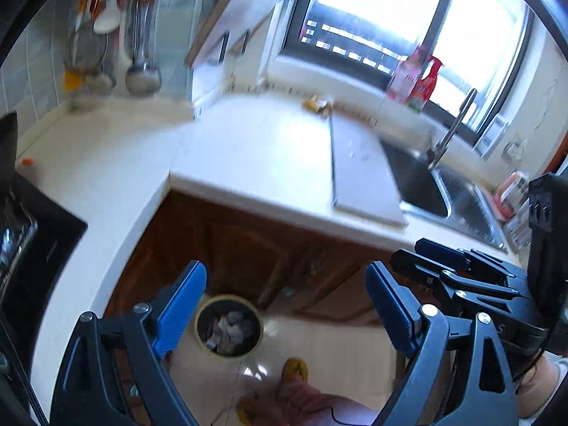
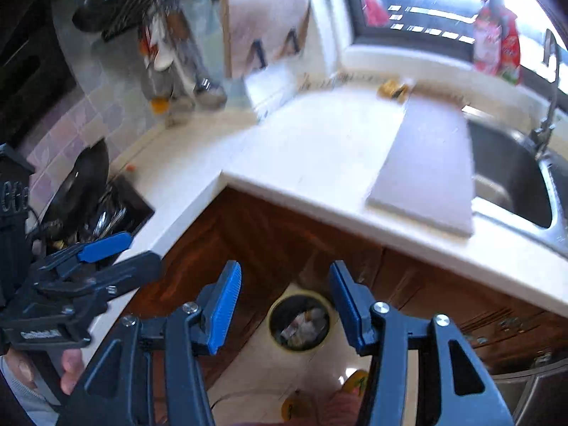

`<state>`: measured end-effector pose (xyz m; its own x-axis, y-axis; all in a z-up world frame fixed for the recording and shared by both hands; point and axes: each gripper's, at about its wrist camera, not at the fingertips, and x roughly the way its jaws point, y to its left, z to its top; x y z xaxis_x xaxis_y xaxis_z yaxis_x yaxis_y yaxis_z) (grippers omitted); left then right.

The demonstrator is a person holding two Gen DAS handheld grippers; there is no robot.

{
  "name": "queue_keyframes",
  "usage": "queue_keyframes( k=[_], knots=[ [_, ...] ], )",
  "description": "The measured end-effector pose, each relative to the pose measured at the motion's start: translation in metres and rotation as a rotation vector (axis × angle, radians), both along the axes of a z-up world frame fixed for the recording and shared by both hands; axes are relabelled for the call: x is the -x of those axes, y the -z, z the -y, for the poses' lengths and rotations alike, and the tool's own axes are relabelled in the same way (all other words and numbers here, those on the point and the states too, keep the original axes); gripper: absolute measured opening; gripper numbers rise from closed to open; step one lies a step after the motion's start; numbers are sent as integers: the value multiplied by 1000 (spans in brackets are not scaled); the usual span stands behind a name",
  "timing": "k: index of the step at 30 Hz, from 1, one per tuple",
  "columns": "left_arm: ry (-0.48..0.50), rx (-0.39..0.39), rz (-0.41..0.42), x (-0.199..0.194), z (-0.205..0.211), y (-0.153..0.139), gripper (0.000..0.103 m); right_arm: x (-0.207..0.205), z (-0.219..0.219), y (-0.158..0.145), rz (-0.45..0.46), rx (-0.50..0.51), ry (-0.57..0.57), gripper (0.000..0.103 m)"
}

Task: Collect trash
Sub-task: 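Raise both tools back up toward the counter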

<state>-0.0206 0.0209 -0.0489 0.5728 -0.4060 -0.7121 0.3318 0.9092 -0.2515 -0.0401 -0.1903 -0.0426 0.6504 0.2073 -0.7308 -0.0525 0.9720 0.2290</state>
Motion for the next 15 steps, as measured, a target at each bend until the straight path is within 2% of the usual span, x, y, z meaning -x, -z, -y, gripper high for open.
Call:
queue_keyframes(
  k=[5,9,15],
  knots=[
    [10,47,41,-2,4,-43,90,6,33,-45,74,8,65,52],
    [-19,28,74,-10,16,-74,90,10,62,-79,118,20,112,52],
    [-27,73,106,-35,35,-116,90,-8,107,-127,108,93,173,52]
  ],
)
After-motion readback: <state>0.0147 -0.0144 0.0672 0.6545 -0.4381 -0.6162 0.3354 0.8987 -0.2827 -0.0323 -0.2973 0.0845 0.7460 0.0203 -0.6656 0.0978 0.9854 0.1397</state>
